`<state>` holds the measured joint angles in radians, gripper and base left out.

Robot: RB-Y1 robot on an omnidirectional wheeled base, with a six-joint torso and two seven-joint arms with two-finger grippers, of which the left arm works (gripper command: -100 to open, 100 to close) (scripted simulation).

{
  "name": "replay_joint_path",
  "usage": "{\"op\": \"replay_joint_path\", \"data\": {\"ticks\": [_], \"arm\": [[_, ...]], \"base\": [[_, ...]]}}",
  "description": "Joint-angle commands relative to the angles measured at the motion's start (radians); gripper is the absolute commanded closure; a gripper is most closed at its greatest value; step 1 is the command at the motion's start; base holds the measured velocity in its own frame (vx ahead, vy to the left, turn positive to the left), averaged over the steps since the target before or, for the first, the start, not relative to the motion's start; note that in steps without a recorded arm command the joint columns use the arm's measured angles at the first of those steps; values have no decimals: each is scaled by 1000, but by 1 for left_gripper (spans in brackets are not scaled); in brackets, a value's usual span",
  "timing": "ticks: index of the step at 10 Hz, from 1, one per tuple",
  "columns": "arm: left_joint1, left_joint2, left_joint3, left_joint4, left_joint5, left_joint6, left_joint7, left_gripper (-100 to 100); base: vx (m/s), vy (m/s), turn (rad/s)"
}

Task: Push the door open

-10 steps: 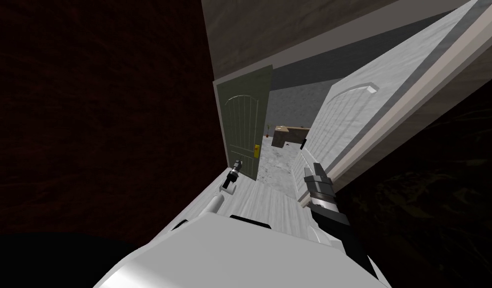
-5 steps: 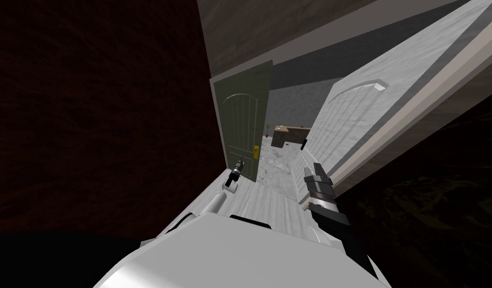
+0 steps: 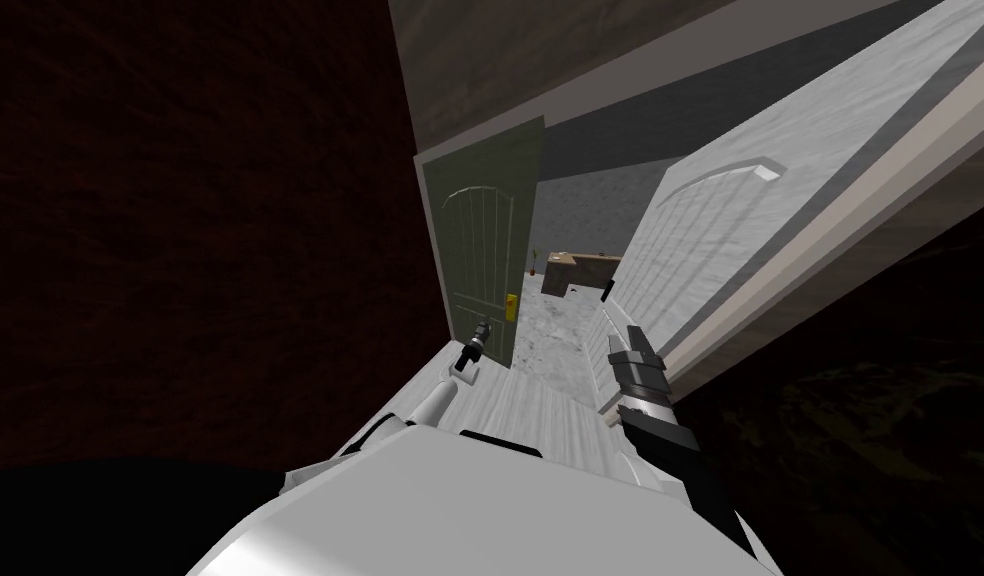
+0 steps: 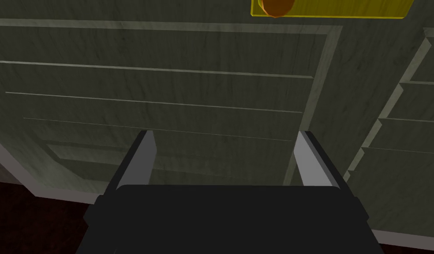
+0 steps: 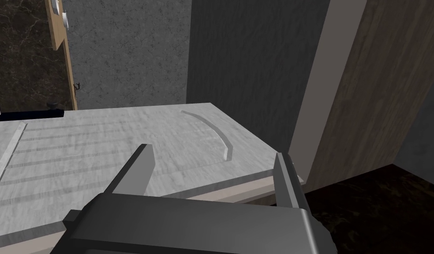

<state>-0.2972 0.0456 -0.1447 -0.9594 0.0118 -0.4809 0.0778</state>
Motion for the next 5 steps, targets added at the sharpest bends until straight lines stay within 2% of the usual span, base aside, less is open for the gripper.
{"op": "replay_joint_path", "data": {"ticks": [1, 2, 3, 5], "arm": [[-27, -4, -2, 39, 3, 5, -1, -100], [-40, -8, -3, 60, 5, 6, -2, -100], [-66, -15, -6, 102, 7, 9, -4, -100], [-91, -23, -8, 142, 10, 11, -7, -100]], "base": [[101, -8, -14], [108, -7, -17], [127, -15, -29], [114, -1, -16]]}}
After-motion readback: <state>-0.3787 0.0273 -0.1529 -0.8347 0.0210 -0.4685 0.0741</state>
